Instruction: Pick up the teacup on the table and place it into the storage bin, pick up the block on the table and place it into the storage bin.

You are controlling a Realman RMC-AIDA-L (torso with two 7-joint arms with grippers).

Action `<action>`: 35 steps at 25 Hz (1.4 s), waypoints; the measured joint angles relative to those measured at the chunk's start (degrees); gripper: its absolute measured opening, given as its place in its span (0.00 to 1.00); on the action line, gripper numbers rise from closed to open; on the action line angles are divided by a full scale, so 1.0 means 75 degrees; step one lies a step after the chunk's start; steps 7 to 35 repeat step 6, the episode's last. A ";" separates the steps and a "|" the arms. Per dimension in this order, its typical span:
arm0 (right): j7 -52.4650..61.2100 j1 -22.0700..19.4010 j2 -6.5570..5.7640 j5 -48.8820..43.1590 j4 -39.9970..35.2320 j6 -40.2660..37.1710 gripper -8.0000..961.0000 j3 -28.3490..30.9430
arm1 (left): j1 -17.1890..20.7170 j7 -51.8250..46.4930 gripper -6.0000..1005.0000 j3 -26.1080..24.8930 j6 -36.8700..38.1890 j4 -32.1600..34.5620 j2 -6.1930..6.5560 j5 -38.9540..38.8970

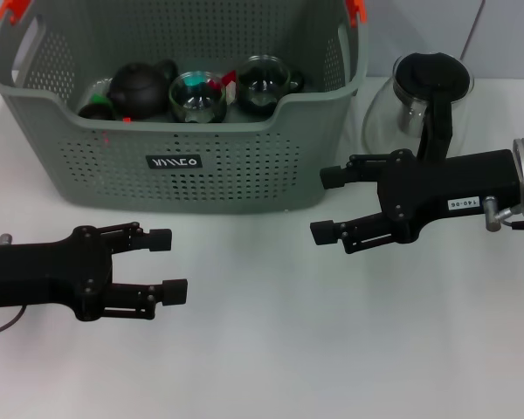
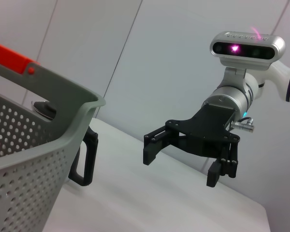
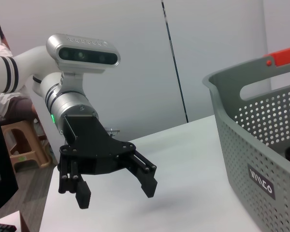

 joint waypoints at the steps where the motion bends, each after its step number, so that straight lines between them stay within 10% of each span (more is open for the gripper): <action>1: 0.0001 0.0000 0.0000 0.0000 0.0000 0.0000 0.98 0.0000 | 0.0000 0.0001 0.91 0.0000 -0.0001 0.0000 0.0000 0.0000; 35: 0.0001 0.0000 0.0000 0.0001 0.0000 0.0000 0.98 0.0000 | 0.0000 0.0001 0.91 0.0000 -0.0001 0.0000 0.0000 0.0000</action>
